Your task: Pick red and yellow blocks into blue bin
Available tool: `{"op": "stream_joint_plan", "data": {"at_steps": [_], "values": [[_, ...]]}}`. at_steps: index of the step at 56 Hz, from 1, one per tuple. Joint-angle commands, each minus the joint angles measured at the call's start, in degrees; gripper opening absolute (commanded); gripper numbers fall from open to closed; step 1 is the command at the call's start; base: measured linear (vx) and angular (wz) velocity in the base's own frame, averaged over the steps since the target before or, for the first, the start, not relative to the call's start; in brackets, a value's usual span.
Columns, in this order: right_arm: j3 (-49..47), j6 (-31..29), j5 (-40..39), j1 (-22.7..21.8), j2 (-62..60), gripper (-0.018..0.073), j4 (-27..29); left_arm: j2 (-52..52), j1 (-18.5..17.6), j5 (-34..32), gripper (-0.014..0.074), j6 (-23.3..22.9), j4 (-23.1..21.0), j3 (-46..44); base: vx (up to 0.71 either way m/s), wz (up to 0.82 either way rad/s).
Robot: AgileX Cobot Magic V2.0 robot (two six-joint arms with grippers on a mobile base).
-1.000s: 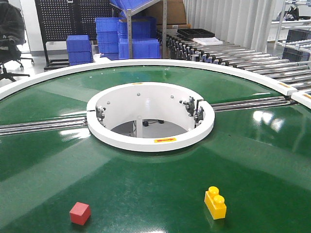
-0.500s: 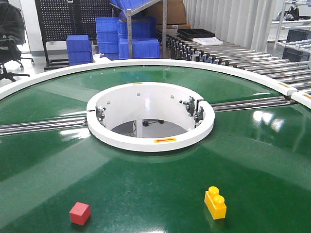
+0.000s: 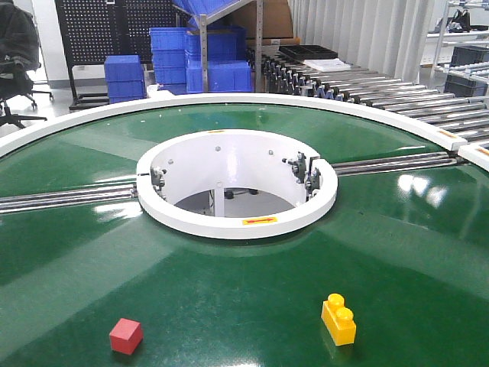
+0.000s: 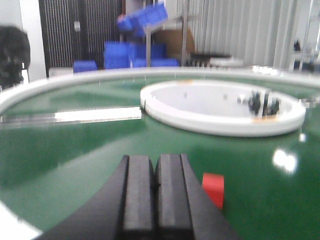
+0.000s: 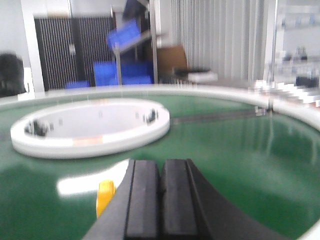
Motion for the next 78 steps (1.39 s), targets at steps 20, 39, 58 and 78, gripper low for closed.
{"op": "stream_joint_plan", "data": {"at_steps": [20,39,58,78], "values": [[-30.5,-4.6,3.6,-0.2,14.5,-0.0011,-3.8,13.1,0.0,-3.4,0.0002,0.5,0.3,-29.2,0.00,0.00],[-48.0,-4.1,0.2,-0.2,47.9,-0.0011,-2.6,45.0,0.0,-6.4,0.0002,5.4,-0.2,-46.2,0.00,0.00],[-47.9,-4.2,-0.4,-0.2,55.4,0.0092,-2.7,51.7,0.0,-7.7,0.0082,5.4,-0.3,-46.2,0.00,0.00],[-47.8,1.3,-4.2,-0.1,55.5,0.0669,-0.6,51.7,0.0,-7.2,0.0559,5.4,-0.4,-46.2,0.00,0.00]]}}
